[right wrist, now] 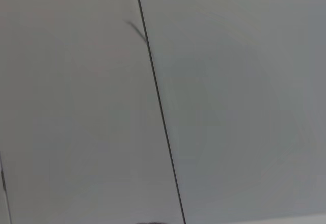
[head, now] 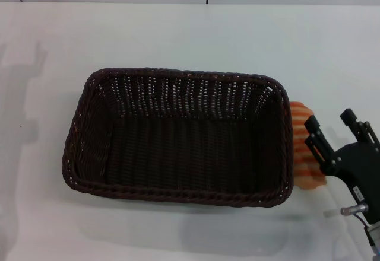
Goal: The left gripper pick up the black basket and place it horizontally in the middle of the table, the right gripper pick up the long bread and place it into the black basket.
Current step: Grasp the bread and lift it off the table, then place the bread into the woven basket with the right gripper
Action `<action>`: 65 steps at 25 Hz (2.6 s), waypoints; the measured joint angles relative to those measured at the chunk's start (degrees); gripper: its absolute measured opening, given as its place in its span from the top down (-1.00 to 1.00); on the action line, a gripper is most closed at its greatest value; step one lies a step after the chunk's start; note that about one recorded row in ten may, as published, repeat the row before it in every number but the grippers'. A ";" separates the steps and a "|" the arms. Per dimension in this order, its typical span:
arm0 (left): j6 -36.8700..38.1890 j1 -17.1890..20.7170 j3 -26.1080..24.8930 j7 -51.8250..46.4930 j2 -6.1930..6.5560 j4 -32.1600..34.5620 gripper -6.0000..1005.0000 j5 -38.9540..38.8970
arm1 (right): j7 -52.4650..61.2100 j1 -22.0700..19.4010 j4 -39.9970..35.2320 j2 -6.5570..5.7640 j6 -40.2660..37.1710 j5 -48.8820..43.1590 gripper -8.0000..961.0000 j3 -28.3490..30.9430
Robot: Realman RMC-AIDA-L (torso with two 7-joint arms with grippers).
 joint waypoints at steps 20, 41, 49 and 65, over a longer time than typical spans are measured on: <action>-1.42 -1.90 0.42 0.10 0.11 2.81 -0.63 0.04 | -0.02 0.80 0.13 0.07 9.97 0.46 -0.45 1.25; -1.63 -2.01 0.51 0.25 0.11 2.68 -0.62 0.22 | -2.72 3.50 2.07 -0.31 15.42 0.40 -0.16 1.34; -1.63 -2.07 0.49 0.27 0.11 2.83 -0.63 0.75 | -16.75 -2.25 7.04 -0.30 4.04 0.62 -0.02 5.62; -1.62 -1.92 0.61 -0.14 -0.09 2.80 -0.62 1.37 | -17.76 0.69 9.55 -0.40 -14.00 -11.19 0.23 0.02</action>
